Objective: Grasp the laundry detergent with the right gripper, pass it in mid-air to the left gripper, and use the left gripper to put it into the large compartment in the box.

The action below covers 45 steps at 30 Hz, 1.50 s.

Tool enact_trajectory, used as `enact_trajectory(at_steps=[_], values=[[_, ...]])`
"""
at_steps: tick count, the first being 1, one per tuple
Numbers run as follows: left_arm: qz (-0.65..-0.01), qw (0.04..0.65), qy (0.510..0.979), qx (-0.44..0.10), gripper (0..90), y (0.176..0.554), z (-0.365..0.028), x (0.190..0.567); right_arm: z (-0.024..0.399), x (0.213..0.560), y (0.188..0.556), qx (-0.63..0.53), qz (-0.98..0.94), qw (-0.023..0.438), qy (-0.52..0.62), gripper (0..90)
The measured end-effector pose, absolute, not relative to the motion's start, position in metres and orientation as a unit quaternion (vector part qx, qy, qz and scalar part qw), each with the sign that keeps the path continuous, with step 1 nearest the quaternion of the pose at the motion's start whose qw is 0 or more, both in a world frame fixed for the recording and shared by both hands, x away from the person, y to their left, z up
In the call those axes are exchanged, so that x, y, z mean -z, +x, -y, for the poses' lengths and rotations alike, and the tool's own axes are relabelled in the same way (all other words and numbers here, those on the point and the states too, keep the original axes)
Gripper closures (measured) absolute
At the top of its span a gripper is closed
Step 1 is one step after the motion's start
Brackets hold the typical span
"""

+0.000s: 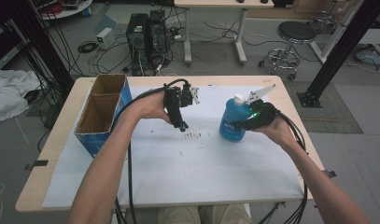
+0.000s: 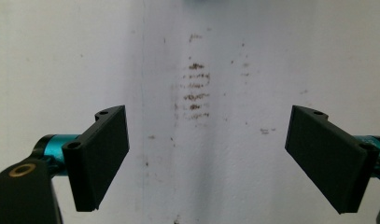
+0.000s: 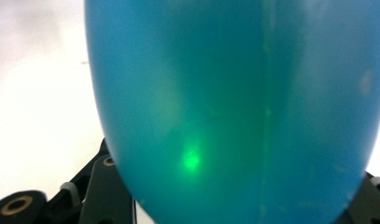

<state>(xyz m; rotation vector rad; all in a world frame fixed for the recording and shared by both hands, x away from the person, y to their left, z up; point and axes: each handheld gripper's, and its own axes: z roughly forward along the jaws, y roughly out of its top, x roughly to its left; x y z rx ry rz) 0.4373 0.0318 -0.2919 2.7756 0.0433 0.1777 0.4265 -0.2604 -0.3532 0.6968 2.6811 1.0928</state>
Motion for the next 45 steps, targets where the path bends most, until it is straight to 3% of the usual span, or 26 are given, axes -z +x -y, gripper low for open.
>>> enact_trajectory(at_steps=[16, 29, 45], values=[[-0.005, 0.186, 0.982, -0.039, 13.6, 0.409, 0.002, 0.264, 0.21, 0.346, 0.404, -0.36, -0.93, 0.017, 0.078, 46.9], [0.013, 0.188, 0.982, -0.011, 13.7, 0.399, 0.034, 0.27, 0.194, 0.346, 0.397, -0.365, -0.93, 0.005, 0.044, 46.8], [0.007, 0.185, 0.983, -0.001, 17.7, 0.397, 0.038, 0.274, 0.188, 0.351, 0.396, -0.362, -0.932, -0.008, 0.031, 46.6]])
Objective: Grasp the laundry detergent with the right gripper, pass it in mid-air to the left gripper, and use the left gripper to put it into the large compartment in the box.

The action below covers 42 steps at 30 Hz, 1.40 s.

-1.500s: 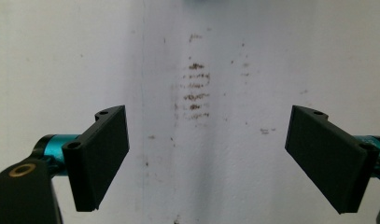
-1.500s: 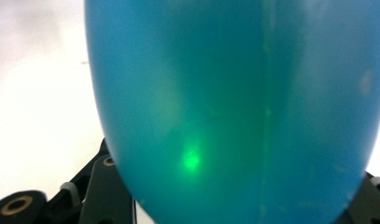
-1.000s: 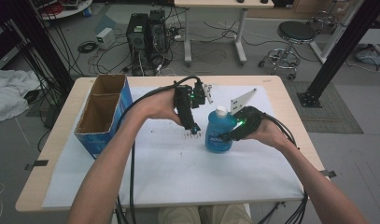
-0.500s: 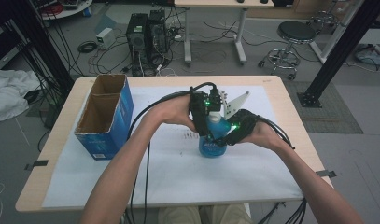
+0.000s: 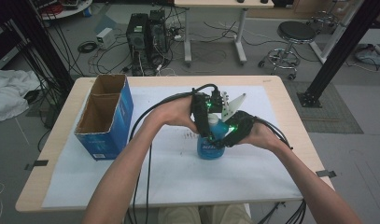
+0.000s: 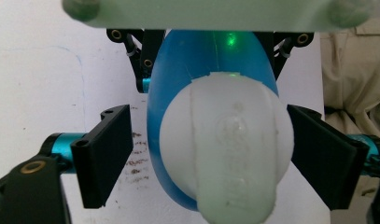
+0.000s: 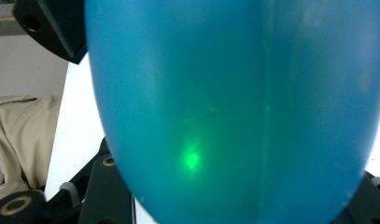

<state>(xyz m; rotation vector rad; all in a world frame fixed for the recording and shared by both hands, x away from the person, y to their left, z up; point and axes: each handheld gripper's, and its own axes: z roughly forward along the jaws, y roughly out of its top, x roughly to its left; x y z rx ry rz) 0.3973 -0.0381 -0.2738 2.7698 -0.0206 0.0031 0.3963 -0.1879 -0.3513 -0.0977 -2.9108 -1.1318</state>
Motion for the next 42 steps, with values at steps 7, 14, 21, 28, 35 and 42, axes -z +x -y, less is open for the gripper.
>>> enact_trajectory(at_steps=[7, 14, 21, 28, 35, 42], values=[[0.009, 0.179, 0.984, -0.001, 19.8, 0.3976, 0.0387, 0.2756, 0.1878, 0.3524, 0.3974, 0.359, 0.933, 0.003, -0.032, 46.5], [0.015, 0.177, 0.984, 0.001, 23.9, 0.3965, 0.0407, 0.2771, 0.1869, 0.3527, 0.3969, 0.359, 0.933, 0.005, -0.034, 46.4], [0.016, 0.176, 0.984, -0.001, 26.7, 0.3958, 0.0403, 0.2772, 0.1863, 0.3531, 0.3968, 0.36, 0.932, 0.004, -0.034, 46.5], [0.015, 0.174, 0.985, 0.0, 28.2, 0.3954, 0.0403, 0.2784, 0.1858, 0.3532, 0.3962, 0.358, 0.933, 0.006, -0.037, 46.4], [0.015, 0.172, 0.985, 0.002, 30.9, 0.3953, 0.0409, 0.2793, 0.1846, 0.3541, 0.3953, 0.355, 0.934, 0.006, -0.037, 46.4], [0.014, 0.171, 0.985, -0.002, 37.6, 0.3961, 0.0389, 0.2786, 0.1835, 0.355, 0.3951, 0.357, 0.934, 0.004, -0.032, 46.4]])
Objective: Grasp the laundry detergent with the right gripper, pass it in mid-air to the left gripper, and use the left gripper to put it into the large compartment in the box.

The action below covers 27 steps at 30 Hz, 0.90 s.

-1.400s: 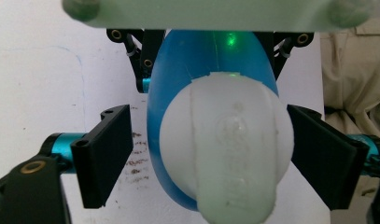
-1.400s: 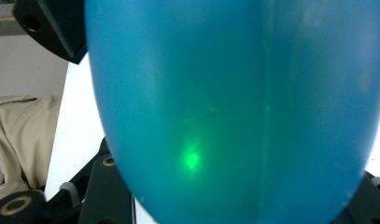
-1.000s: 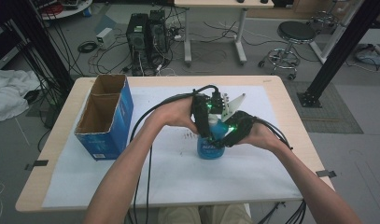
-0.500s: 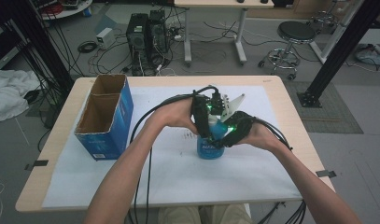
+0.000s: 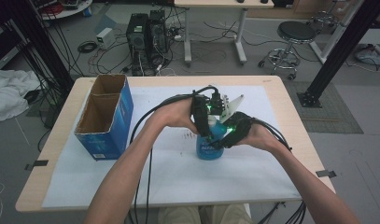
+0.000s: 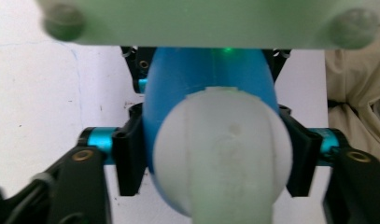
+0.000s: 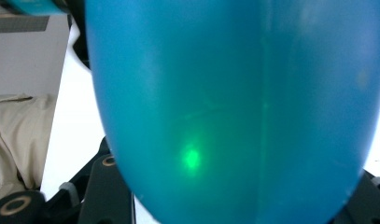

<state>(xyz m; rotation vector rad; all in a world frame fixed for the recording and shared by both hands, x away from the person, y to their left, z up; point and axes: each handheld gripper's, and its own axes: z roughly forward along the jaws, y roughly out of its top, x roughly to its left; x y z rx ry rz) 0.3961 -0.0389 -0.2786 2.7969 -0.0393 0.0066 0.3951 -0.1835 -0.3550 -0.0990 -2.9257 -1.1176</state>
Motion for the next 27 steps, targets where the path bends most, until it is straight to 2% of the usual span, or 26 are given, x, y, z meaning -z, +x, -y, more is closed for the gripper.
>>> enact_trajectory(at_steps=[27], values=[[0.01, 0.171, 0.985, -0.003, 38.4, 0.3958, 0.0335, 0.2762, 0.1783, 0.3583, 0.3951, 0.376, 0.926, 0.01, -0.036, 44.3]])
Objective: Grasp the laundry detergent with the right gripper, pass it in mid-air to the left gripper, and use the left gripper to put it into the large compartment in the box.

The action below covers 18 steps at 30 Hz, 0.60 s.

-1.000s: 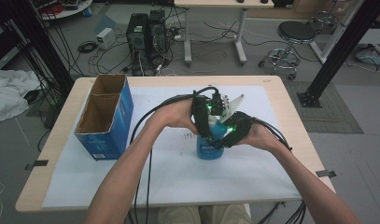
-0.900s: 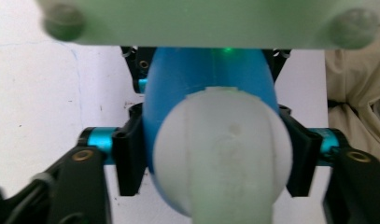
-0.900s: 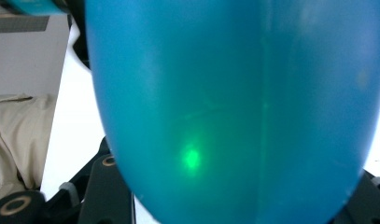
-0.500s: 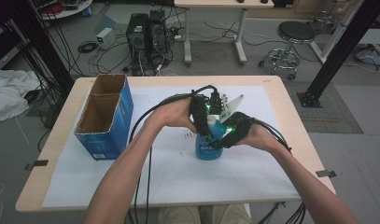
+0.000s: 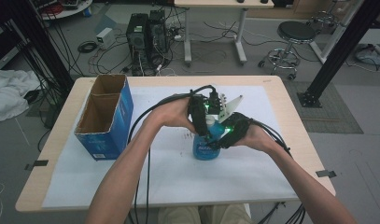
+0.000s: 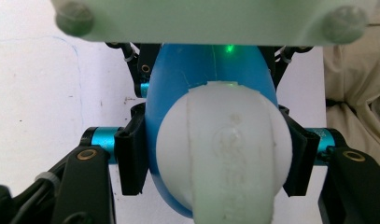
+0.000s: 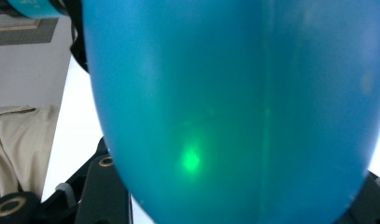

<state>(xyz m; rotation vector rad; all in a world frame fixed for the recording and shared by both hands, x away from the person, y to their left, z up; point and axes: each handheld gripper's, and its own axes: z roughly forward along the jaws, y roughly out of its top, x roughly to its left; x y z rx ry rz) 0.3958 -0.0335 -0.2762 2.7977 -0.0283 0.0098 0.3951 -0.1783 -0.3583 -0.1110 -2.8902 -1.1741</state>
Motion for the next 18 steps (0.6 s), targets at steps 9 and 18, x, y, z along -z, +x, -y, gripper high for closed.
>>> enact_trajectory(at_steps=[9, 18], values=[[0.008, 0.167, 0.986, -0.006, 38.4, 0.3947, 0.0322, 0.2754, 0.1771, 0.3593, 0.3969, 0.38, 0.924, 0.018, -0.044, 37.5], [0.005, 0.162, 0.987, -0.006, 38.4, 0.3949, 0.029, 0.2748, 0.1784, 0.3573, 0.3969, 0.379, 0.924, 0.018, -0.05, 32.5]])
